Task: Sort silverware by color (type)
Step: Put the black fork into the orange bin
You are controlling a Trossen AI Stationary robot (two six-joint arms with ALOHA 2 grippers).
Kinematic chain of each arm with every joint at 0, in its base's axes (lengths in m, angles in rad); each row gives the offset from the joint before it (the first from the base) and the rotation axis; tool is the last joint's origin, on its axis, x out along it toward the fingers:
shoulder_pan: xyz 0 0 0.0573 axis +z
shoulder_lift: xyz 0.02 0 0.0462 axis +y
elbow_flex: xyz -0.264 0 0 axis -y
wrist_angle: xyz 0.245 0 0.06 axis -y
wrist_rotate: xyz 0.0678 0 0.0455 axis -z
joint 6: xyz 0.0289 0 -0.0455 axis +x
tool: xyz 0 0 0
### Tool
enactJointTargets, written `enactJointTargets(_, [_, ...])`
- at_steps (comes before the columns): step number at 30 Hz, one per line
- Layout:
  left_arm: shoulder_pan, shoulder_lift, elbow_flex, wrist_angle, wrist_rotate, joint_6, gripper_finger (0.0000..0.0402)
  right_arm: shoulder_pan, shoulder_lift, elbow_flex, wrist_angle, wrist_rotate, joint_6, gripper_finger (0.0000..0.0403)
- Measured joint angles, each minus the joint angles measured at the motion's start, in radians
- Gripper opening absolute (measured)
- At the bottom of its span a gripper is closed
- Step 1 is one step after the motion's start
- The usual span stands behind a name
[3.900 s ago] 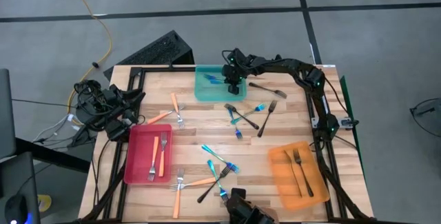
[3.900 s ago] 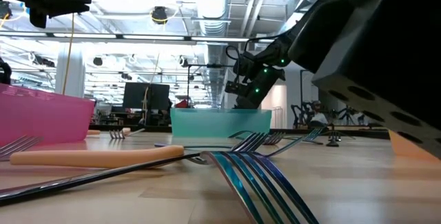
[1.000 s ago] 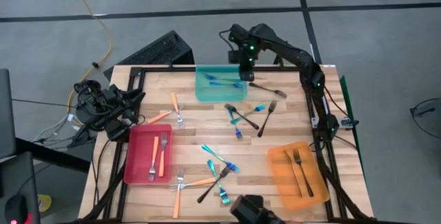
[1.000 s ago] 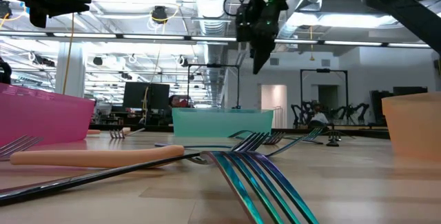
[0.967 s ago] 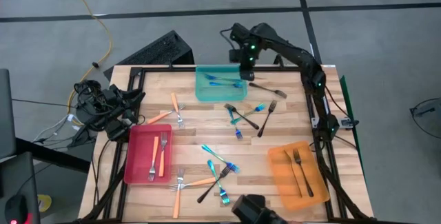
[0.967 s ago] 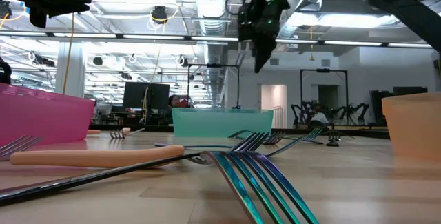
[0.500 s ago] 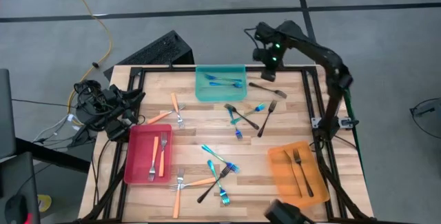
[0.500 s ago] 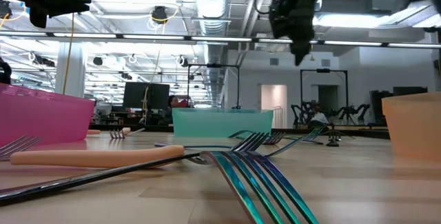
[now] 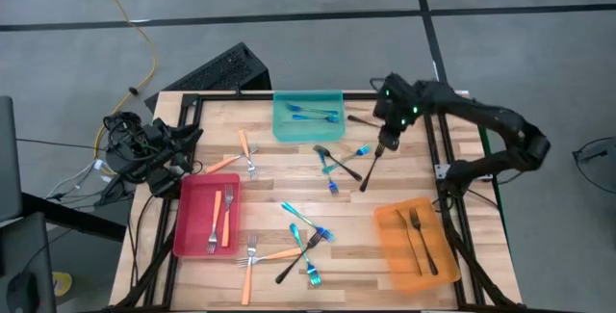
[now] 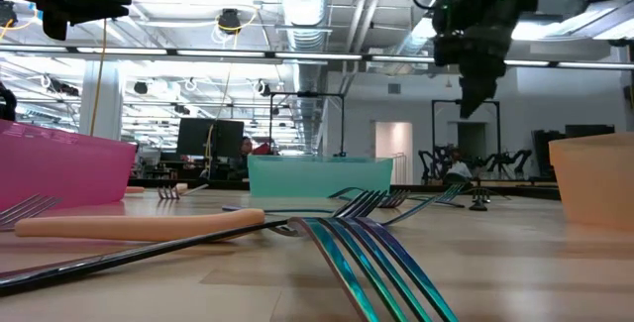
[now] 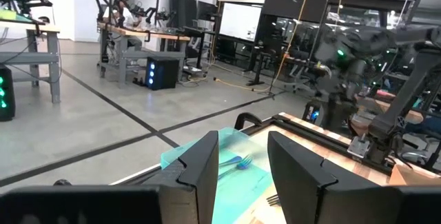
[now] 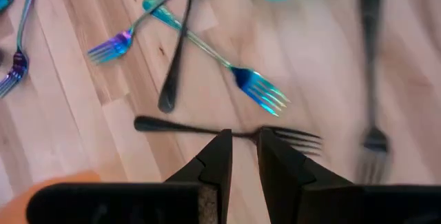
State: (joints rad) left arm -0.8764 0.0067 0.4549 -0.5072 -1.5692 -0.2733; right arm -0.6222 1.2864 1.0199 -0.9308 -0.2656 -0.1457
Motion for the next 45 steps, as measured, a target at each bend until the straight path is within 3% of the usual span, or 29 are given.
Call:
enactJointTargets(7, [0.000,0.000,0.000,0.000,-0.002,-0.002,0.0112,0.182,-0.046,-0.192,0.351,0.002,0.161,0.0093])
enactJointTargets(13, [0.000,0.000,0.000,0.000,-0.002,-0.004,0.0112,0.333,0.043,-0.227,0.665,0.014,0.182,0.0093])
enactJointTargets(17, [0.000,0.000,0.000,0.000,-0.002,-0.005,0.0112,0.398,0.119,-0.226,0.792,0.090,0.147,0.0093])
enactJointTargets(27, [0.000,0.000,0.000,0.000,-0.002,-0.005,0.0112,0.411,0.259,-0.227,0.814,0.408,0.172,0.0099])
enactJointTargets(38, [0.000,0.000,0.000,0.000,-0.002,-0.005,0.0112,0.413,0.368,-0.226,0.941,0.425,0.242,0.0198])
enactJointTargets(45, [0.000,0.000,0.000,0.000,-0.002,-0.005,0.0112,0.413,0.450,-0.208,0.965,0.425,0.271,0.0211])
